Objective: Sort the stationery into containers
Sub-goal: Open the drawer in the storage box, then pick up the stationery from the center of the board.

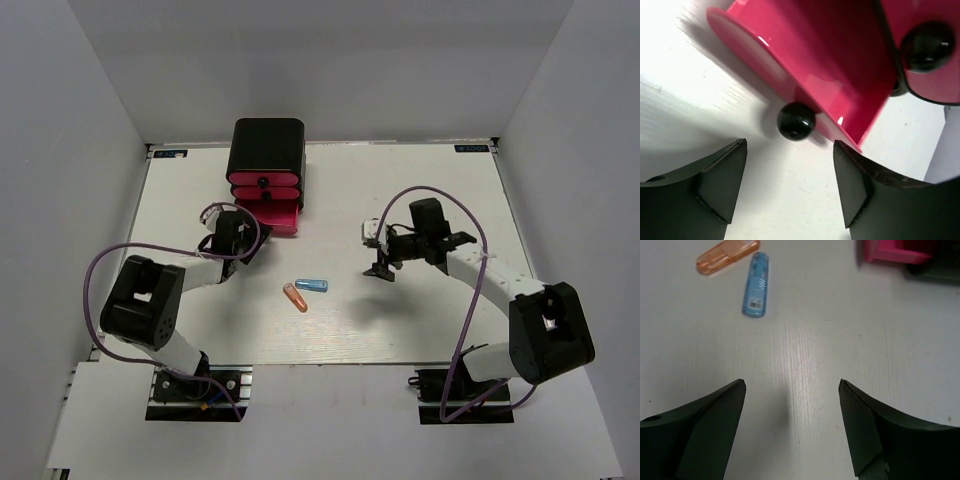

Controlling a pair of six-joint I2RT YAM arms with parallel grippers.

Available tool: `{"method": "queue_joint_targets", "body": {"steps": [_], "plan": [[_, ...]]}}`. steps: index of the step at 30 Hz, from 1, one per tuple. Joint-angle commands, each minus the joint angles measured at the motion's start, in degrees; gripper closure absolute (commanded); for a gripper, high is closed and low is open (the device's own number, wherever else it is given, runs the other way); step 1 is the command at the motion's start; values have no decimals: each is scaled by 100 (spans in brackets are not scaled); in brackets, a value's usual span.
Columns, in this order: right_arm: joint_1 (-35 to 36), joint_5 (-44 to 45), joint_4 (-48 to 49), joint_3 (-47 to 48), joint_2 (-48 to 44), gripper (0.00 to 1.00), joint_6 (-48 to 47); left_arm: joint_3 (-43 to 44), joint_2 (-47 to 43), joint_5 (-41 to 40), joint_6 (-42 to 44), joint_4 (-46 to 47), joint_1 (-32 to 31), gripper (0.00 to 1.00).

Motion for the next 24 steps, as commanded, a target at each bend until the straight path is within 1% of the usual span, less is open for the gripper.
{"method": "queue_joint_targets", "body": {"steps": [1,2,5,7,8,9,10,11,12,13,14,15,17,18,19,24], "plan": [[185,-899,-1141,426,165,19,-1222,198,-567,110,384,-488,1,20],[230,-961,-1509,584,218,19,-1468,198,-768,110,446,-489,1,19],[572,-892,-1434,594,385,19,-1453,128,-1138,224,630,-761,1,19],[722,-786,-1223,524,490,20,-1198,-4,-1595,224,709,-902,1,19],[940,-638,-1153,515,543,22,-1128,-152,-1770,224,762,-1059,1,19],[1021,-584,-926,532,665,22,-858,-206,-1937,224,850,-1156,1,19],[1082,-462,-863,541,788,23,-750,-258,-2304,224,903,-1244,1,19],[1292,-261,-784,559,868,25,-636,-337,-2491,224,1017,-1480,1,19],[1355,-32,-487,611,999,26,-183,-338,-2667,172,1018,-1639,1,19],[1495,118,-414,655,1174,28,-65,-408,-2851,171,1096,-1789,1,19],[1566,406,-222,673,1263,30,197,-513,-3218,171,1149,-2060,1,20],[1697,670,-133,725,1403,31,296,-583,-3405,171,1150,-2184,1,24],[1882,883,86,831,1649,31,533,-794,-3713,171,1036,-2465,-51,28],[2013,1145,113,866,1712,31,586,-795,-3975,171,983,-2832,-52,30],[2049,1209,157,1049,1834,31,795,-882,-4100,171,930,-2975,-52,33],[2260,1780,272,1428,2371,33,1201,-1129,-4908,119,737,-3660,-52,33]]}}
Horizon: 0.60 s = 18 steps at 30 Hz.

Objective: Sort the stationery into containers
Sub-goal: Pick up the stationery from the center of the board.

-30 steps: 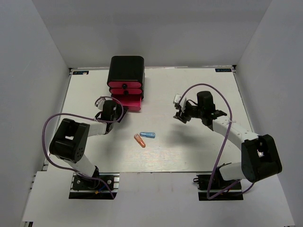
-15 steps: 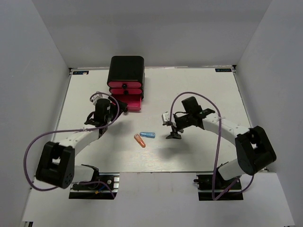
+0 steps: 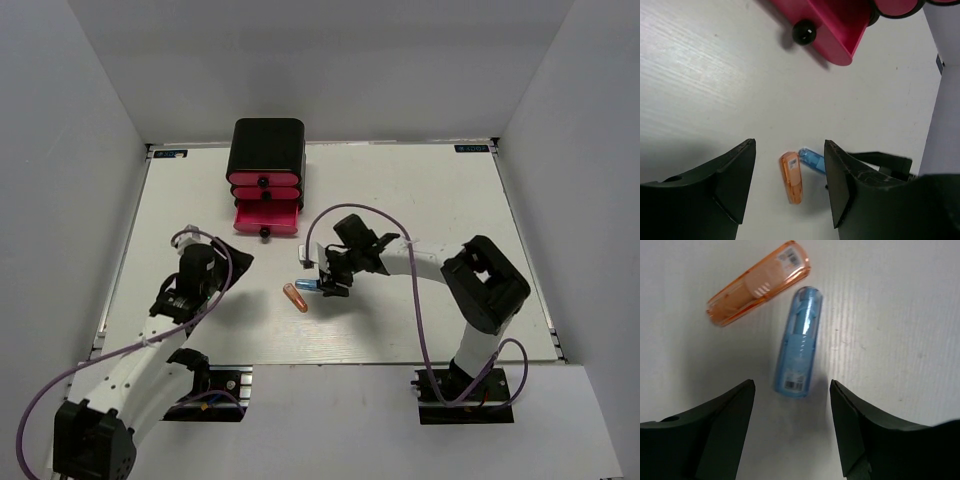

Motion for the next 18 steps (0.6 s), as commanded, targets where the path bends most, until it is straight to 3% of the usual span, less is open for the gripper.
{"method": "queue_joint_targets", "body": {"steps": [1,6,10,14,18], "plan": [[101,563,287,460,260,33,520,-69,-568,-82,-109,-759,-30,33],[259,590,147,637,498,39,494,-16,-746,-136,-109,-1076,-30,33],[365,476,-169,760,638,67,424,-78,-746,-4,-162,-1129,-30,33],[356,397,-407,830,630,82,292,-201,-746,58,-224,-1129,-30,33],[268,510,-556,1338,612,87,213,-332,-746,163,-224,-997,-30,33]]}}
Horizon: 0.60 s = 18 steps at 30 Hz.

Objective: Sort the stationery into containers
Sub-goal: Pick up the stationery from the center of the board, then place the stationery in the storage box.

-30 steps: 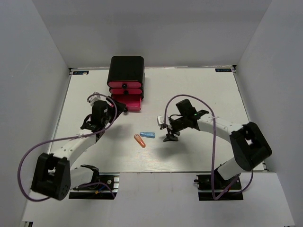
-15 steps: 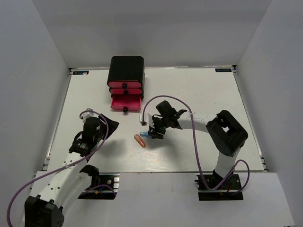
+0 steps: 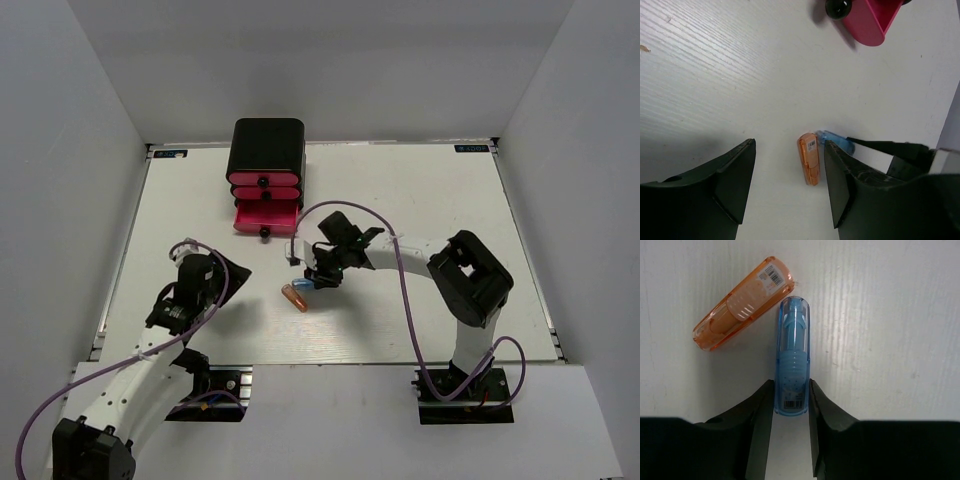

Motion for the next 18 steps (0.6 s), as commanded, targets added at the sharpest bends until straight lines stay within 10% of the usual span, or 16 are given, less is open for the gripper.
{"method": "queue_joint_targets", "body": {"steps": [1,18], "plan": [[-70,6,-201,808,22,87,-139,-77,-42,191,-34,82,-30,33],[-115,814,-368,4387,1937,88,-1009,-182,345,561,-271,259,-30,33]]}}
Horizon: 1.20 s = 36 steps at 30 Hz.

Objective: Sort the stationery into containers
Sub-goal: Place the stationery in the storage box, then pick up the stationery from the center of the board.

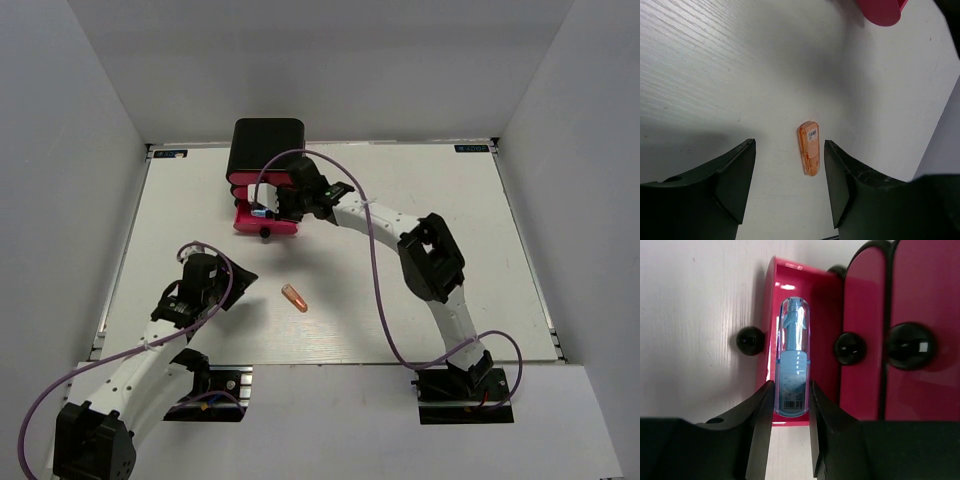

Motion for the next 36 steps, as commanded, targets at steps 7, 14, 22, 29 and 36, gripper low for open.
{"method": "queue_joint_targets", "body": {"steps": [7,14,22,29,36], "plan": [[19,571,-153,610,458,62,-286,-45,-79,195,-156,40,-30,33],[10,607,40,85,186,46,-242,219,404,423,-217,154,-83,33],[-192,544,698,-1023,-1199,62,679,1044,1660,608,-217,-48,-205,35],[-614,669,2095,-3701,-2854,71,2007,1861,2855,521,-112,-609,-793,35],[-1097,501,2167,-5049,-4005,51,2377,2495,3821,151,-305,-1041,-1426,30]]}}
